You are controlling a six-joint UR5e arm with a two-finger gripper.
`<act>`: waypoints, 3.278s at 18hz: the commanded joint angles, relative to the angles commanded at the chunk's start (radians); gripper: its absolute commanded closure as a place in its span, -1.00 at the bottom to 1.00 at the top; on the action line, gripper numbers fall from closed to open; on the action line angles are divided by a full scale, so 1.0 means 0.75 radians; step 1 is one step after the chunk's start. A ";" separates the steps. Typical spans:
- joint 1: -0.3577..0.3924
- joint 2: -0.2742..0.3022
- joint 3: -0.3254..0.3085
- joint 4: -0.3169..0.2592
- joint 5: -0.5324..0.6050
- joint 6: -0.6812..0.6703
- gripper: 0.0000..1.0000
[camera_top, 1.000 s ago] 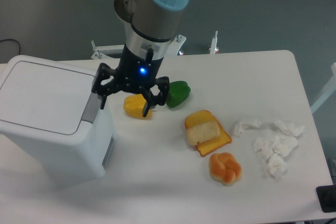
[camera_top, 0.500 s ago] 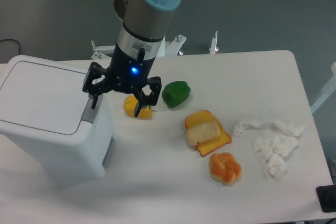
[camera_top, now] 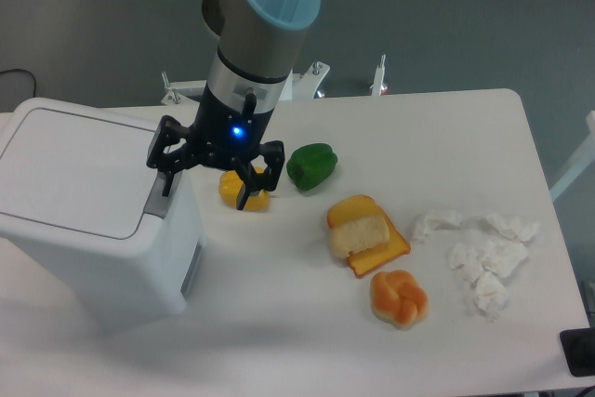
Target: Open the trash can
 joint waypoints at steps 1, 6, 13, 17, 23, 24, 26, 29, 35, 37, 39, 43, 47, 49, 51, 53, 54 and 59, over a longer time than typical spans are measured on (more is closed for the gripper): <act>0.000 0.000 0.000 0.000 0.000 0.000 -1.00; -0.002 -0.006 -0.006 0.002 0.004 0.000 -1.00; -0.002 -0.012 -0.012 0.002 0.006 0.000 -1.00; -0.002 -0.012 -0.018 0.002 0.008 0.000 -1.00; -0.002 -0.012 -0.027 0.004 0.008 0.002 -1.00; -0.002 -0.012 -0.027 0.004 0.008 0.002 -1.00; -0.002 -0.012 -0.027 0.004 0.008 0.002 -1.00; -0.002 -0.012 -0.027 0.004 0.006 0.000 -1.00; -0.002 -0.020 -0.027 0.004 0.006 0.000 -1.00; -0.002 -0.018 -0.025 0.004 0.004 0.000 -1.00; -0.002 -0.016 -0.016 0.002 -0.002 0.000 -1.00; 0.010 -0.006 0.012 0.002 -0.037 0.002 -1.00; 0.045 -0.006 0.029 0.014 -0.037 0.024 -1.00; 0.080 -0.008 0.029 0.069 -0.031 0.053 -1.00; 0.118 -0.020 0.029 0.102 -0.025 0.157 -1.00; 0.165 -0.031 0.016 0.112 -0.023 0.269 -1.00; 0.192 -0.031 0.002 0.108 0.014 0.337 -1.00; 0.266 -0.057 -0.049 0.119 0.204 0.670 -1.00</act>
